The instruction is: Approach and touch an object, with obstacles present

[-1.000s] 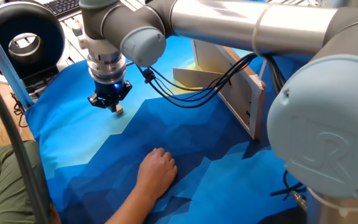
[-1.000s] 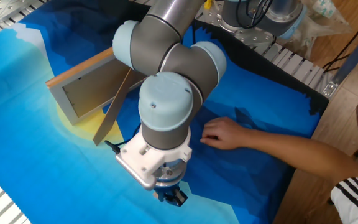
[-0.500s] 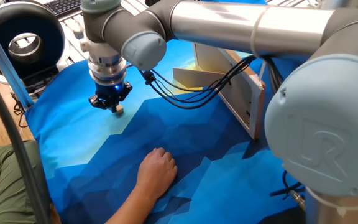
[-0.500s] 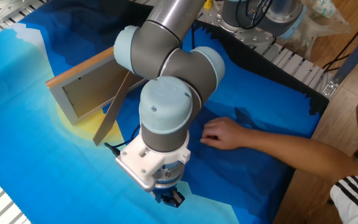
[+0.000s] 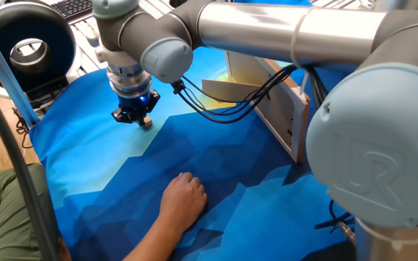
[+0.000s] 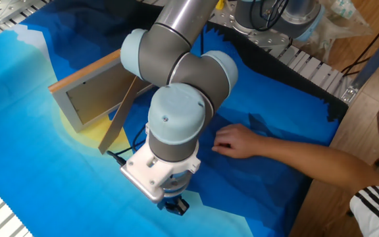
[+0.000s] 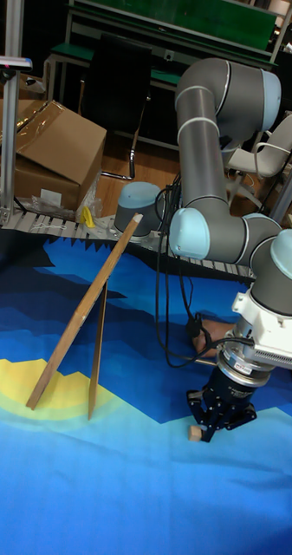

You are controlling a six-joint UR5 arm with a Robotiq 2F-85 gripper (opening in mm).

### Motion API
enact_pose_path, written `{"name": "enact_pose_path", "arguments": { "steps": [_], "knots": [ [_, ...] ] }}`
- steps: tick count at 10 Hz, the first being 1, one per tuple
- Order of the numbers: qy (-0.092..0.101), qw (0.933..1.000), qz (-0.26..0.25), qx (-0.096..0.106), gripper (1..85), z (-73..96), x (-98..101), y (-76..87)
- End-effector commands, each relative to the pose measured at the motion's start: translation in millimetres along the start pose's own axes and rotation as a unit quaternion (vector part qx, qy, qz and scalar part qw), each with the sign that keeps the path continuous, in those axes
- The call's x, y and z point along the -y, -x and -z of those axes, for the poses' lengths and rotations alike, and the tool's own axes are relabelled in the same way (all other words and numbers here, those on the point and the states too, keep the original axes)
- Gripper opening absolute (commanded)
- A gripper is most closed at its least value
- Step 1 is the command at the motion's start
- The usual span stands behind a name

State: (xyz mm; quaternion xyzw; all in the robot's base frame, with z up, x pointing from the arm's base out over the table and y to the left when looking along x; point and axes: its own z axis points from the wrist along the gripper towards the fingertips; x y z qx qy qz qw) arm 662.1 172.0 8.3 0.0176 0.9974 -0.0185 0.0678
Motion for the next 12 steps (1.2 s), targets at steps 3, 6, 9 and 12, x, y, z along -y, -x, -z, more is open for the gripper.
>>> {"name": "enact_pose_path", "arguments": {
  "steps": [3,6,9,12],
  "knots": [
    [0.002,0.9995,-0.022,-0.021,1.0,29.0,-1.3,-7.8],
    [-0.008,0.9986,-0.014,-0.050,1.0,80.0,13.8,-18.7],
    [-0.008,0.9966,0.006,-0.082,1.0,139.9,47.1,-31.7],
    [0.002,0.9936,0.038,-0.106,1.0,180.8,92.6,-41.0]
  ]
}}
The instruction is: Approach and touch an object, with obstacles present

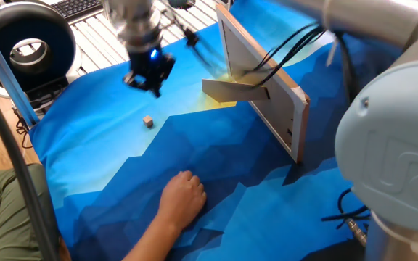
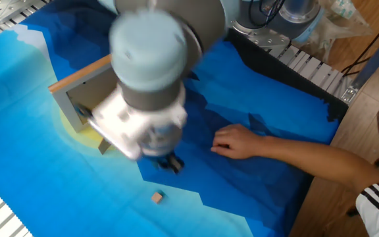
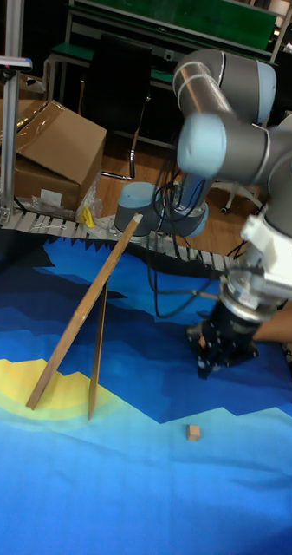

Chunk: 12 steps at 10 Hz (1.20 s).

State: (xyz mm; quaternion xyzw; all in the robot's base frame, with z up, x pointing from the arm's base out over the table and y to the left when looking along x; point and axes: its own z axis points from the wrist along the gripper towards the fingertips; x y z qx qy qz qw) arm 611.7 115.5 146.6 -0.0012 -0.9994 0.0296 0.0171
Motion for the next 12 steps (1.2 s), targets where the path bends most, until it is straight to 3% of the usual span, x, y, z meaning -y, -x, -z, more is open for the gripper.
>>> {"name": "enact_pose_path", "arguments": {
  "steps": [1,2,4,6,7,9,10,11,12],
  "knots": [
    [0.005,0.9994,0.026,-0.024,1.0,38.3,41.5,-20.8],
    [0.010,0.9994,0.027,-0.020,1.0,33.3,40.1,-18.2],
    [0.033,0.9991,0.022,0.017,1.0,4.3,18.3,9.1],
    [0.070,0.9959,0.008,0.057,1.0,7.8,-1.1,30.2],
    [0.071,0.9932,0.013,0.091,1.0,10.5,-1.6,47.5],
    [0.073,0.9903,0.018,0.117,1.0,13.4,-3.3,60.3],
    [0.062,0.9915,0.023,0.112,1.0,12.0,2.1,57.6],
    [0.037,0.9965,0.030,0.068,1.0,6.7,15.1,35.7],
    [0.035,0.9980,0.035,0.040,1.0,5.0,16.7,21.0]
  ]
}}
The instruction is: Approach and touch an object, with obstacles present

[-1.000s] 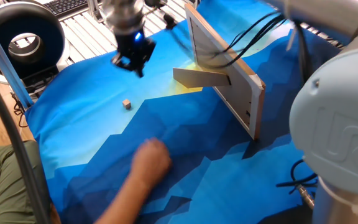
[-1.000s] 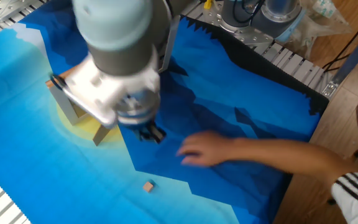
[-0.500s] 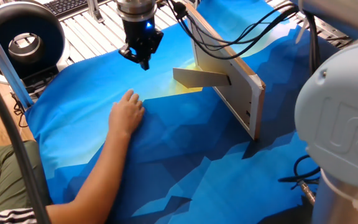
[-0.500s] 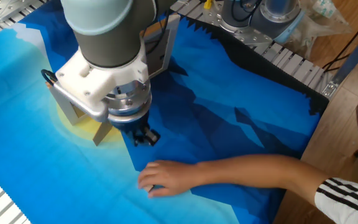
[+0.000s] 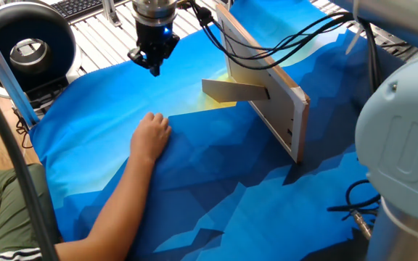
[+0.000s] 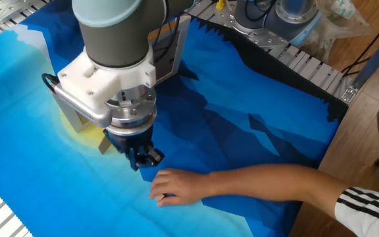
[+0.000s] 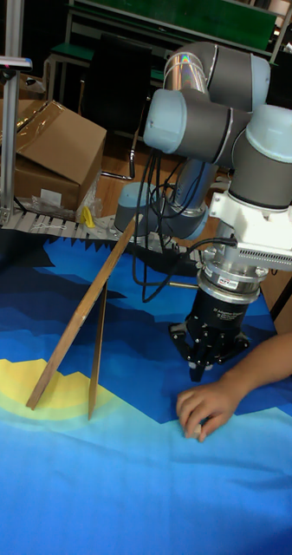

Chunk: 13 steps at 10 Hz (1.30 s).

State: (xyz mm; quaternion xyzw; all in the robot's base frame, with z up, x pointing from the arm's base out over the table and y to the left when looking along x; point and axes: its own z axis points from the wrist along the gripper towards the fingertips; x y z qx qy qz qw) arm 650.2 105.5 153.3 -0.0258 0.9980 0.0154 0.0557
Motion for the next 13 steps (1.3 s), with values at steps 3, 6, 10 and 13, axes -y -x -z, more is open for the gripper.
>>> {"name": "enact_pose_path", "arguments": {
  "steps": [3,6,10,13],
  "knots": [
    [-0.012,0.9975,0.010,-0.069,1.0,62.7,32.6,-51.6],
    [-0.028,0.9955,0.020,-0.088,1.0,103.4,71.0,-64.9],
    [-0.049,0.9941,-0.007,-0.096,1.0,131.8,73.5,-67.6],
    [-0.014,0.9970,-0.047,-0.059,1.0,130.7,59.4,-54.5]
  ]
}}
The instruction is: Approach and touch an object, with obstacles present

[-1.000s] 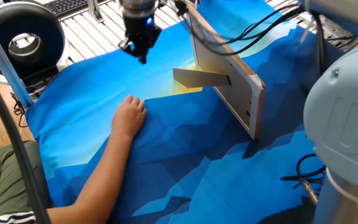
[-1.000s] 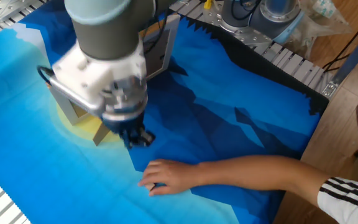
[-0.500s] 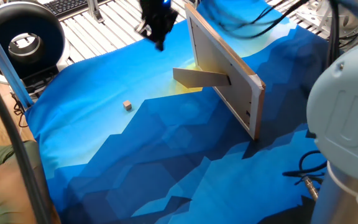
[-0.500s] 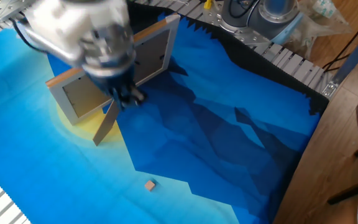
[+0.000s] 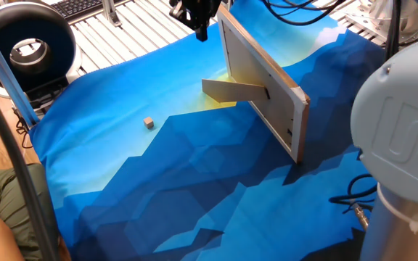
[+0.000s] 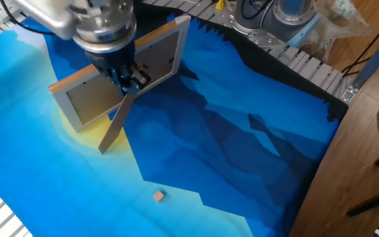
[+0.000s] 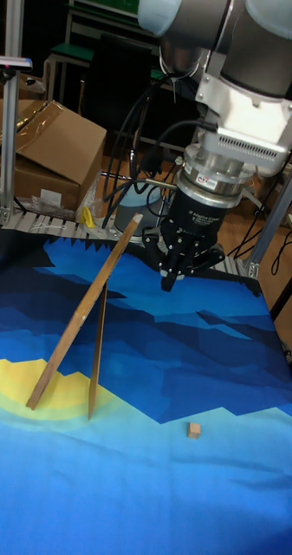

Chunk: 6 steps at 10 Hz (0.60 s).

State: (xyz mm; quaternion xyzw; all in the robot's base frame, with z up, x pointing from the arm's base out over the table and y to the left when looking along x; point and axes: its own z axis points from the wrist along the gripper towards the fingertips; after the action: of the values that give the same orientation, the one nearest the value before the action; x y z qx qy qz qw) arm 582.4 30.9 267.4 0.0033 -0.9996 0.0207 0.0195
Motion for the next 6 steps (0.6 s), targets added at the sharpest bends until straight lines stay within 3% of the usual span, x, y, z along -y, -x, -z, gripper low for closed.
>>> {"name": "enact_pose_path", "arguments": {
  "steps": [1,4,6],
  "knots": [
    [0.032,0.9990,-0.026,0.019,1.0,9.4,-11.4,1.3],
    [0.021,0.9993,-0.024,0.021,1.0,3.9,-5.1,5.4],
    [0.054,0.9979,-0.026,0.027,1.0,-10.1,-24.0,25.8]
  ]
}}
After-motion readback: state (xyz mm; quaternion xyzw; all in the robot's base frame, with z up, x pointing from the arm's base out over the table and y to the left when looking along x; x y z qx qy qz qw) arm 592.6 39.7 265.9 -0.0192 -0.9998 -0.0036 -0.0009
